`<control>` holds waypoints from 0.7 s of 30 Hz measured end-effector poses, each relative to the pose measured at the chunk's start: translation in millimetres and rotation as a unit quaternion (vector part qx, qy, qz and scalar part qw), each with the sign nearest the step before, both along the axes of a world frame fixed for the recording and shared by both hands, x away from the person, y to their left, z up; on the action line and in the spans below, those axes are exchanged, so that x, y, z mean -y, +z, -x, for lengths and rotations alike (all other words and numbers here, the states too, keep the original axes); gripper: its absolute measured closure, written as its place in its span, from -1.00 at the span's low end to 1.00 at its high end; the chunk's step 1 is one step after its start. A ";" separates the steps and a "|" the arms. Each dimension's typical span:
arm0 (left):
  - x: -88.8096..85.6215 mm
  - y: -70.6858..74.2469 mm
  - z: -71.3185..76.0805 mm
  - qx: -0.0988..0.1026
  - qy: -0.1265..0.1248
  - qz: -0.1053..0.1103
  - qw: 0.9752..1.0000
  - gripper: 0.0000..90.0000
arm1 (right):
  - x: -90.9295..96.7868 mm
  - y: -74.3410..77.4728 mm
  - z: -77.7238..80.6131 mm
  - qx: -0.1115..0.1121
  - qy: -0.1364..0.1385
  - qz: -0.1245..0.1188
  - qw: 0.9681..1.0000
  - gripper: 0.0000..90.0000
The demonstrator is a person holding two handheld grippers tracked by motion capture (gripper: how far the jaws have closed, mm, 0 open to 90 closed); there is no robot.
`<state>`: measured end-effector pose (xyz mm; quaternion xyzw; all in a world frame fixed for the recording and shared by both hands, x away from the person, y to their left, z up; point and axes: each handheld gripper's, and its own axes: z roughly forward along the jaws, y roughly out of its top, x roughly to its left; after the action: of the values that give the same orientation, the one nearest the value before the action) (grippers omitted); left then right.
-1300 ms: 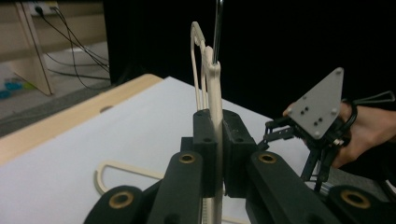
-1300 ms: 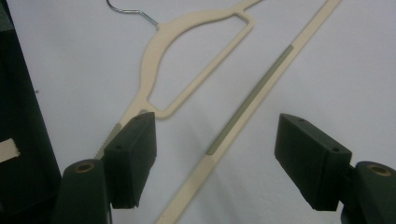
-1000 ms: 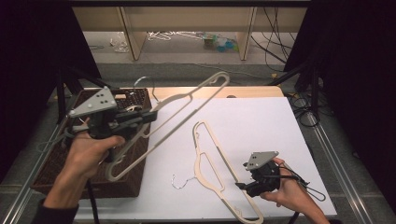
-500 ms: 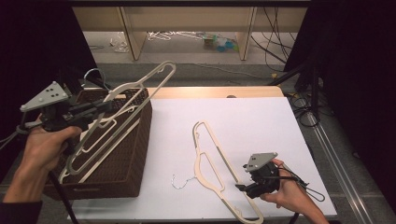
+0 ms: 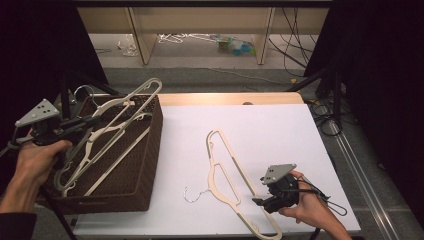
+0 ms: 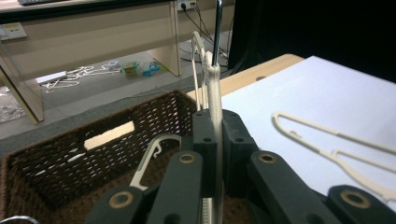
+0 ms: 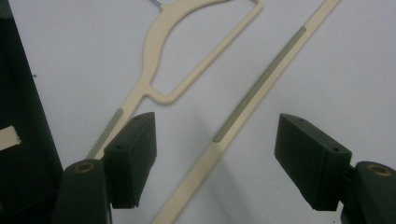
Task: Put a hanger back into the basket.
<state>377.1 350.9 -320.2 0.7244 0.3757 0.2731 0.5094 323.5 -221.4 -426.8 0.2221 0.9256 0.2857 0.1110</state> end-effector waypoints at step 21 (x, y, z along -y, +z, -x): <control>-25.0 -51.9 -8.3 -0.062 -0.001 0.000 0.998 0.90 | 0.1 -3.2 -0.8 0.002 0.002 0.005 1.000 -0.32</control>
<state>385.4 375.9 -372.1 0.7405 0.4055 0.2272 0.4854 324.3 -221.5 -430.1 0.2195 0.9271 0.2818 0.1132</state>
